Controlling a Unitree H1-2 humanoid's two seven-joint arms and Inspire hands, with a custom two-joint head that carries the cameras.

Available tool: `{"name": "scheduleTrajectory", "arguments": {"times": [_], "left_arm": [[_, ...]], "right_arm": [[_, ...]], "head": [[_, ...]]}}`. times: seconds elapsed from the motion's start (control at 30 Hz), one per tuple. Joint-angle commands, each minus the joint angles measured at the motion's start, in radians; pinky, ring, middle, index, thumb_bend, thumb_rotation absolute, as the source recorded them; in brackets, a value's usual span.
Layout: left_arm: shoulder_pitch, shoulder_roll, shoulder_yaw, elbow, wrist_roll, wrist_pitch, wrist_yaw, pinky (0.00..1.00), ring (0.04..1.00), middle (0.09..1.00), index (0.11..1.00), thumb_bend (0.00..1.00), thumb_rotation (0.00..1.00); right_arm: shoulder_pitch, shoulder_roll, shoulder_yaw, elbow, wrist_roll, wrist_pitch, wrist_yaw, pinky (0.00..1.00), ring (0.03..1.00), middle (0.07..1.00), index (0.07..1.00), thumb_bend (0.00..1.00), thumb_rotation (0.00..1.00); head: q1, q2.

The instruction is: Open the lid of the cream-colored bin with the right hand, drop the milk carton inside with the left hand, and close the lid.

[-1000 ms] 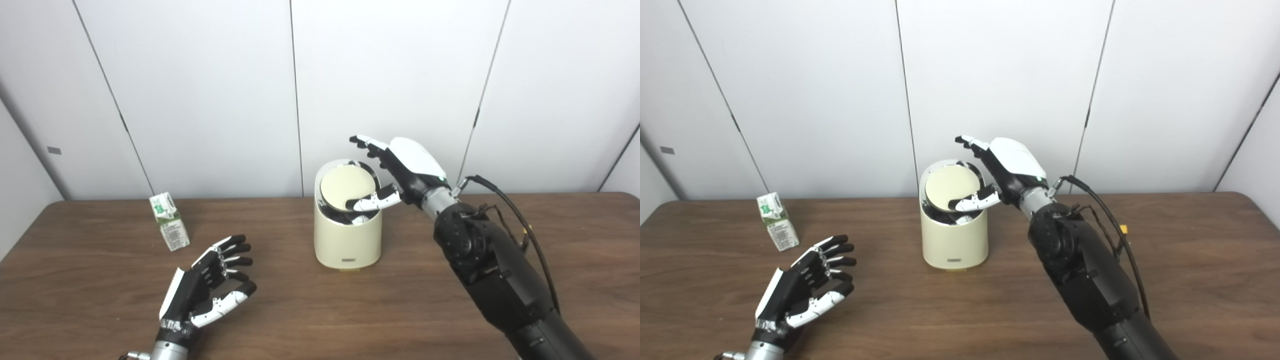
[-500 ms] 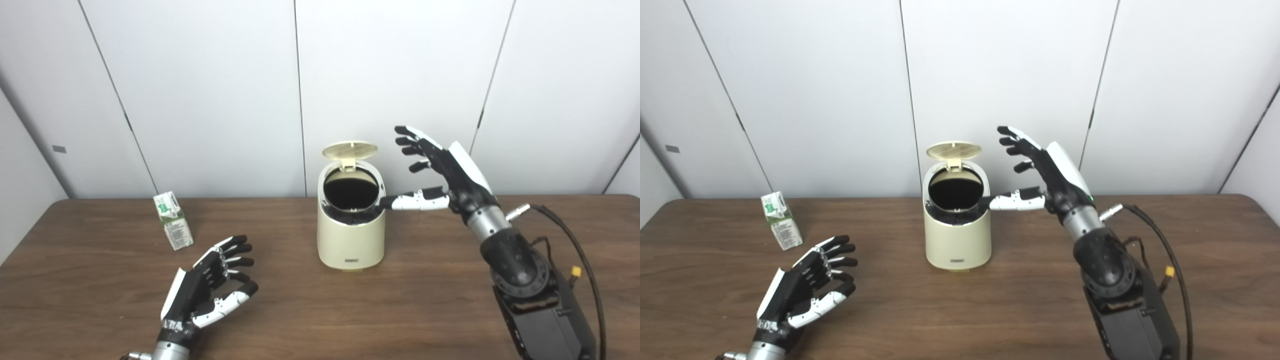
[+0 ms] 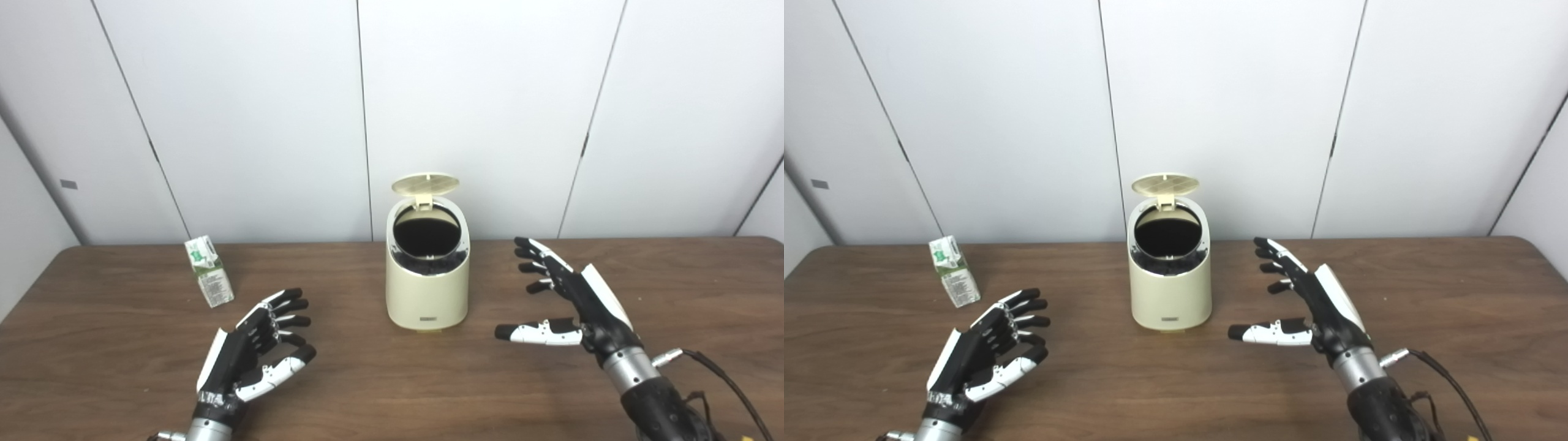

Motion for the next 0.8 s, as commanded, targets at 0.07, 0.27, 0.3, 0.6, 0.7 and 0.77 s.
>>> {"name": "scheduleTrajectory", "arguments": {"times": [0.07,0.27,0.3,0.6,0.7,0.77], "left_arm": [[-0.025,0.014,0.002,-0.009,-0.022,-0.01,-0.006,0.58,0.711,0.793,0.841,0.72,0.25],[-0.025,0.015,0.0,-0.01,-0.028,-0.009,-0.01,0.59,0.715,0.798,0.844,0.72,0.24],[-0.024,0.014,0.001,-0.011,-0.025,-0.008,-0.009,0.59,0.714,0.798,0.844,0.72,0.24],[-0.027,-0.012,-0.018,0.023,0.012,-0.02,0.004,0.59,0.729,0.807,0.845,0.76,0.29],[-0.026,-0.033,-0.026,0.025,0.003,-0.012,0.005,0.61,0.73,0.806,0.847,0.75,0.24],[-0.023,-0.044,-0.031,0.019,0.002,-0.009,0.007,0.62,0.733,0.807,0.852,0.73,0.19]], "right_arm": [[-0.008,0.008,-0.024,-0.018,0.025,-0.054,-0.034,0.72,0.827,0.886,0.906,0.86,0.27],[0.004,0.016,-0.026,-0.014,0.027,-0.062,-0.036,0.75,0.829,0.887,0.908,0.85,0.26],[0.003,0.017,-0.027,-0.005,0.03,-0.071,-0.038,0.74,0.832,0.887,0.906,0.85,0.25],[0.013,0.004,-0.056,0.049,0.082,-0.123,-0.033,0.78,0.857,0.895,0.922,0.82,0.17],[0.02,0.001,-0.063,0.045,0.093,-0.107,-0.027,0.81,0.877,0.908,0.933,0.8,0.12],[0.024,0.005,-0.064,0.029,0.095,-0.075,-0.026,0.8,0.88,0.914,0.936,0.79,0.09]], "head": [[0.0,-0.001],[0.004,-0.005],[0.005,-0.006],[0.211,-0.06],[0.245,-0.081],[0.254,-0.091]]}}
